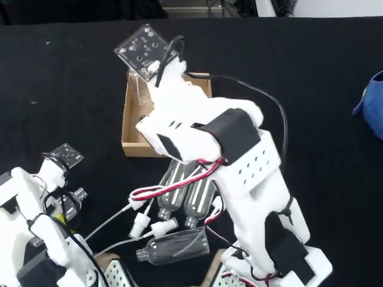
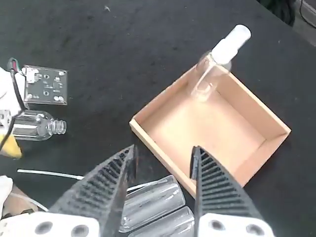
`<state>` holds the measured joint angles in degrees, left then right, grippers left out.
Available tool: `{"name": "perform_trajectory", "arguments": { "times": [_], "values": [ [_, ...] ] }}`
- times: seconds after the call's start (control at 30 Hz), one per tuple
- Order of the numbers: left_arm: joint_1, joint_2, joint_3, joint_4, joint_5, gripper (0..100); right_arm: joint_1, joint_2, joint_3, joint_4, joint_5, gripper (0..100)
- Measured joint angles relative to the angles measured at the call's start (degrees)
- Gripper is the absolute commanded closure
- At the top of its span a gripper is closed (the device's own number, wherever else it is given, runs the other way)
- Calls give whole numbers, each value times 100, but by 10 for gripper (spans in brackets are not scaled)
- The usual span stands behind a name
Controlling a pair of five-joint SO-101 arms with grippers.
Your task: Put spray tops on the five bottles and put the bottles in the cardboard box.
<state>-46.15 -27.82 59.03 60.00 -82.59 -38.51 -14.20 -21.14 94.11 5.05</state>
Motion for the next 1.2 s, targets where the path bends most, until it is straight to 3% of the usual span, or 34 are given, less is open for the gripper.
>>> {"name": "perform_trajectory", "arguments": {
  "times": [0.17,0.43,0.53,0.67,0.83,1.0,1.2],
  "values": [
    [-97,-9,0,26,-26,977,-44,0,26,475,35,837],
    [-440,-9,-677,185,158,970,-598,-475,1741,510,1090,835],
    [-721,0,-1055,229,862,970,-800,-897,2831,-26,1327,815],
    [-870,0,-1160,229,2435,970,-1064,-835,4413,-1231,1582,747],
    [-1143,0,-1231,229,4000,970,-1688,-325,4774,-1793,2022,745],
    [-1626,0,-1670,273,4519,970,-1758,536,4809,-2523,2374,745],
    [-2048,0,-2136,519,4571,970,-1758,1644,4791,-2989,2470,745]
  ]
}}
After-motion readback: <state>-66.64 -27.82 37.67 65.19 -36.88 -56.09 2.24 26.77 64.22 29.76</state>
